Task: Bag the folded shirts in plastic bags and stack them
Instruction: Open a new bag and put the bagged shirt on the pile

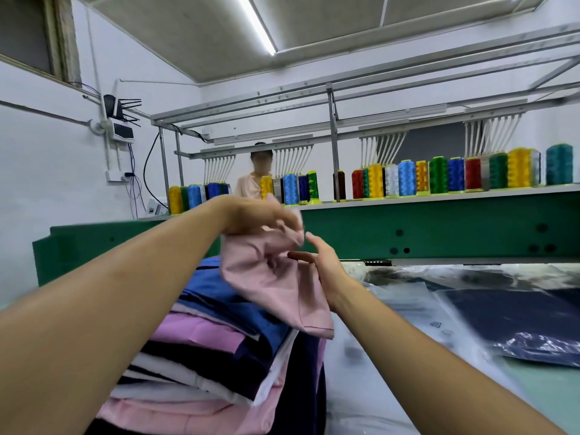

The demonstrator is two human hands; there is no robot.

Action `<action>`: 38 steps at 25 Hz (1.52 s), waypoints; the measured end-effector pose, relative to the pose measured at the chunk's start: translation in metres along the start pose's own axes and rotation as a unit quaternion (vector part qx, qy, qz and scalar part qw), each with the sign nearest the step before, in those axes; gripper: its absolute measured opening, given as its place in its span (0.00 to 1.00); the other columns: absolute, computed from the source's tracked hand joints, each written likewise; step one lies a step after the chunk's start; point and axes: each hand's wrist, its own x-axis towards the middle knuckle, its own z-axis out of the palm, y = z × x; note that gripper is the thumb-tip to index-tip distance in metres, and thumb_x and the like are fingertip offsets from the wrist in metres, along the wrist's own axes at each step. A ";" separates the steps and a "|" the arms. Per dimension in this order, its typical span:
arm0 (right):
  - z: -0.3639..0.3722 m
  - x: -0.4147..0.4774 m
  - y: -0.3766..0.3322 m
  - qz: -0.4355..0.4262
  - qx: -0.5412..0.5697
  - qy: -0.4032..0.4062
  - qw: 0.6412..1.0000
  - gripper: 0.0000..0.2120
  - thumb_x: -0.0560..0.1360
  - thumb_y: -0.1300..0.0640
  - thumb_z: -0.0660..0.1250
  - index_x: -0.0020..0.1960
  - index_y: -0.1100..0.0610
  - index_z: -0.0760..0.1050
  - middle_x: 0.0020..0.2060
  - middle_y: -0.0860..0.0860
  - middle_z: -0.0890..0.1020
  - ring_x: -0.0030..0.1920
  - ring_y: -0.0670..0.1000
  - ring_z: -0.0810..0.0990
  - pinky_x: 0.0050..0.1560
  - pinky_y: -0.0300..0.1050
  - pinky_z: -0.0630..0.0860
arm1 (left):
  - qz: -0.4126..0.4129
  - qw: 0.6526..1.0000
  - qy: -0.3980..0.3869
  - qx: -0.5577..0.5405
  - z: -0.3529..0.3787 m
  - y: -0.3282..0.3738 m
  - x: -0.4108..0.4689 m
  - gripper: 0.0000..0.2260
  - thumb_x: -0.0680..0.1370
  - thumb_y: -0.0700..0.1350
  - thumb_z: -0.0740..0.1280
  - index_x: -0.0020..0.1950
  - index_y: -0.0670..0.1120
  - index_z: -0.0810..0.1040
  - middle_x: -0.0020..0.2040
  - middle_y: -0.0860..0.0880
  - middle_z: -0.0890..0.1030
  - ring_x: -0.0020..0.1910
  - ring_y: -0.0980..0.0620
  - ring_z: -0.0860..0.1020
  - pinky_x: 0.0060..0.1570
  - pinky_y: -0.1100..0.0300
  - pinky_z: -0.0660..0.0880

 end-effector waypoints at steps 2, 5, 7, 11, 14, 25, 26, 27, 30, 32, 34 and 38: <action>-0.003 0.004 0.000 -0.007 0.039 -0.027 0.999 0.24 0.80 0.41 0.62 0.64 0.59 0.80 0.54 0.60 0.84 0.54 0.59 0.83 0.59 0.52 0.78 | 0.025 0.986 -0.049 -0.158 0.002 0.010 0.007 0.17 0.76 0.49 0.70 0.60 0.39 0.80 0.60 0.40 0.81 0.55 0.45 0.82 0.49 0.52 0.81; -0.008 0.008 0.007 0.031 0.005 -0.003 0.999 0.19 0.77 0.45 0.68 0.58 0.59 0.81 0.49 0.59 0.83 0.47 0.57 0.82 0.48 0.48 0.79 | 0.058 0.987 0.074 -0.128 -0.005 0.000 0.019 0.09 0.81 0.39 0.66 0.59 0.37 0.78 0.59 0.38 0.82 0.54 0.43 0.83 0.46 0.51 0.82; -0.008 0.010 0.012 0.036 -0.012 0.016 0.999 0.19 0.76 0.55 0.68 0.63 0.66 0.79 0.55 0.62 0.83 0.51 0.60 0.82 0.52 0.51 0.78 | -0.019 0.980 0.149 0.127 -0.004 -0.015 0.023 0.08 0.81 0.41 0.66 0.56 0.37 0.78 0.55 0.38 0.82 0.45 0.45 0.80 0.41 0.53 0.80; -0.006 0.012 0.010 -0.012 -0.030 0.063 0.998 0.20 0.72 0.70 0.64 0.64 0.71 0.74 0.58 0.69 0.80 0.51 0.64 0.82 0.55 0.59 0.79 | -0.093 0.961 0.080 0.248 0.026 -0.027 0.026 0.20 0.82 0.55 0.63 0.58 0.39 0.80 0.49 0.45 0.80 0.44 0.46 0.78 0.43 0.56 0.76; -0.016 0.011 -0.005 -0.046 -0.027 0.072 0.996 0.09 0.74 0.67 0.65 0.53 0.66 0.78 0.41 0.61 0.83 0.38 0.57 0.82 0.37 0.46 0.79 | -0.029 0.977 0.142 0.158 0.051 -0.012 0.036 0.21 0.82 0.54 0.63 0.71 0.44 0.70 0.64 0.45 0.77 0.60 0.47 0.78 0.60 0.52 0.76; -0.185 -0.036 -0.047 -0.054 -0.136 0.222 0.964 0.26 0.69 0.75 0.62 0.67 0.68 0.72 0.49 0.64 0.81 0.43 0.60 0.82 0.42 0.50 0.82 | 0.094 0.992 0.079 0.016 0.204 0.026 0.101 0.27 0.83 0.52 0.60 0.79 0.45 0.57 0.72 0.42 0.72 0.63 0.44 0.77 0.62 0.52 0.72; -0.201 -0.043 -0.049 -0.064 -0.164 0.236 0.956 0.28 0.69 0.75 0.62 0.68 0.64 0.72 0.49 0.61 0.81 0.43 0.59 0.82 0.38 0.46 0.80 | 0.077 0.996 0.045 -0.023 0.218 0.018 0.104 0.24 0.83 0.52 0.61 0.76 0.45 0.62 0.67 0.43 0.76 0.54 0.46 0.81 0.56 0.50 0.77; -0.218 -0.050 -0.051 -0.073 -0.197 0.245 0.946 0.30 0.69 0.75 0.62 0.69 0.59 0.72 0.51 0.59 0.81 0.46 0.58 0.82 0.37 0.43 0.79 | 0.061 0.998 0.007 -0.015 0.229 0.009 0.106 0.22 0.82 0.52 0.63 0.72 0.44 0.66 0.63 0.44 0.78 0.49 0.47 0.81 0.52 0.48 0.79; -0.263 -0.067 -0.057 -0.054 -0.280 0.244 0.927 0.31 0.67 0.74 0.65 0.67 0.54 0.76 0.58 0.56 0.81 0.54 0.56 0.80 0.45 0.43 0.77 | 0.050 0.966 -0.088 0.236 0.248 -0.025 0.109 0.23 0.76 0.56 0.71 0.68 0.48 0.76 0.62 0.49 0.80 0.58 0.47 0.79 0.60 0.53 0.76; -0.280 -0.076 -0.059 -0.035 -0.325 0.231 0.916 0.26 0.66 0.73 0.65 0.59 0.53 0.79 0.51 0.52 0.83 0.47 0.50 0.80 0.36 0.37 0.76 | 0.059 0.952 -0.098 0.286 0.259 -0.041 0.111 0.19 0.75 0.55 0.73 0.64 0.50 0.80 0.61 0.51 0.81 0.58 0.49 0.78 0.60 0.53 0.75; -0.289 -0.081 -0.060 -0.029 -0.355 0.218 0.909 0.25 0.65 0.73 0.66 0.56 0.51 0.80 0.49 0.49 0.83 0.46 0.49 0.80 0.33 0.35 0.75 | 0.077 0.953 -0.061 0.288 0.267 -0.049 0.117 0.11 0.77 0.52 0.71 0.55 0.48 0.83 0.54 0.49 0.83 0.52 0.48 0.80 0.55 0.53 0.77; -0.296 -0.082 -0.056 -0.018 -0.386 0.173 0.906 0.36 0.64 0.72 0.66 0.71 0.54 0.75 0.62 0.53 0.79 0.58 0.55 0.78 0.50 0.46 0.76 | 0.103 0.920 0.054 0.375 0.271 -0.053 0.130 0.09 0.81 0.51 0.65 0.49 0.46 0.75 0.48 0.45 0.81 0.47 0.42 0.78 0.42 0.53 0.72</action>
